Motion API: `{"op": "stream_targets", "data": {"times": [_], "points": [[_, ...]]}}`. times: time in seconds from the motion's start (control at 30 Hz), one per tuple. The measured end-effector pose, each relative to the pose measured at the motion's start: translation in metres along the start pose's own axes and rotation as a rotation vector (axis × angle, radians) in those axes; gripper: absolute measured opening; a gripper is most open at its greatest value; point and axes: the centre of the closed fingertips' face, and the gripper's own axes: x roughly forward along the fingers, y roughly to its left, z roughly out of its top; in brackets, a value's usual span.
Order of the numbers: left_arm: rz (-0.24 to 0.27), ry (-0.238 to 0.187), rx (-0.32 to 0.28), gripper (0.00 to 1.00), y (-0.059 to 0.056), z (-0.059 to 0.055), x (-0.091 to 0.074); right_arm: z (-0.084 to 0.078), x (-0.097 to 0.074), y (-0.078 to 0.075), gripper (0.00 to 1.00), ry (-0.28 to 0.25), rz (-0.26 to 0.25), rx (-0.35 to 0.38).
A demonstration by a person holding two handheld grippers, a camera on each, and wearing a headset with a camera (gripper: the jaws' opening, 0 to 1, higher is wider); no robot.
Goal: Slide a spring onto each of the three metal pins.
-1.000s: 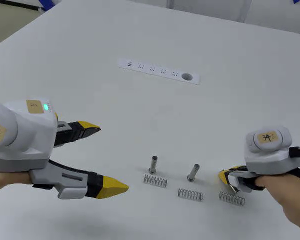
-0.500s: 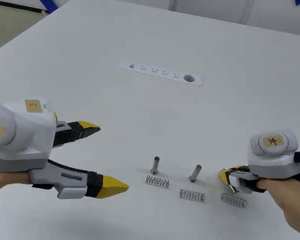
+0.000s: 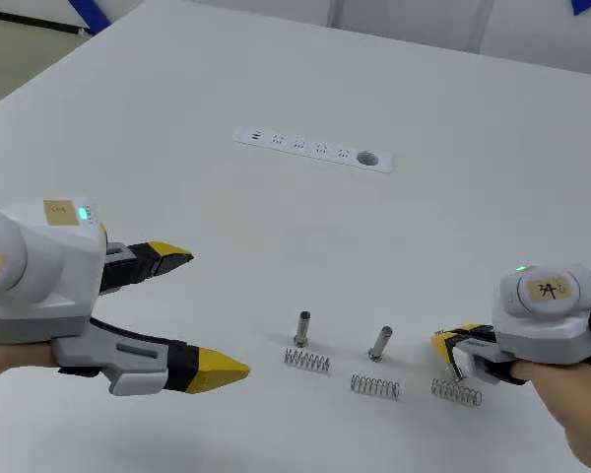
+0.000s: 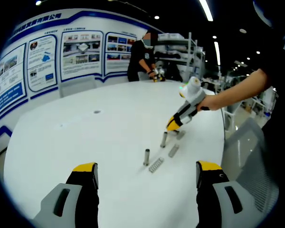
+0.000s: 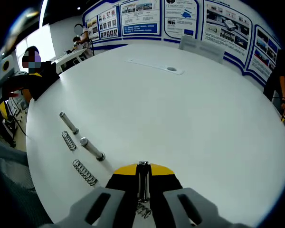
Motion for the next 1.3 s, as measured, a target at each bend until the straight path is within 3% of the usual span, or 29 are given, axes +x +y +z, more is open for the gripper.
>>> {"op": "stream_targets", "data": {"times": [0.7,0.97,1.13,1.3], "points": [[-0.003,0.018,0.023,0.87,-0.007,-0.002,-0.003,0.008,-0.023,0.002,0.08,-0.118,0.005,0.031],[-0.002,0.021,0.022,0.86,-0.008,-0.003,-0.004,0.005,-0.03,0.002,0.08,-0.147,-0.005,0.008],[-0.002,0.029,0.02,0.86,-0.008,-0.004,-0.005,0.003,-0.034,0.0,0.08,-0.175,0.001,0.041],[-0.002,0.034,0.023,0.86,-0.009,-0.004,-0.004,0.001,-0.036,0.0,0.08,-0.178,-0.001,0.007]]}}
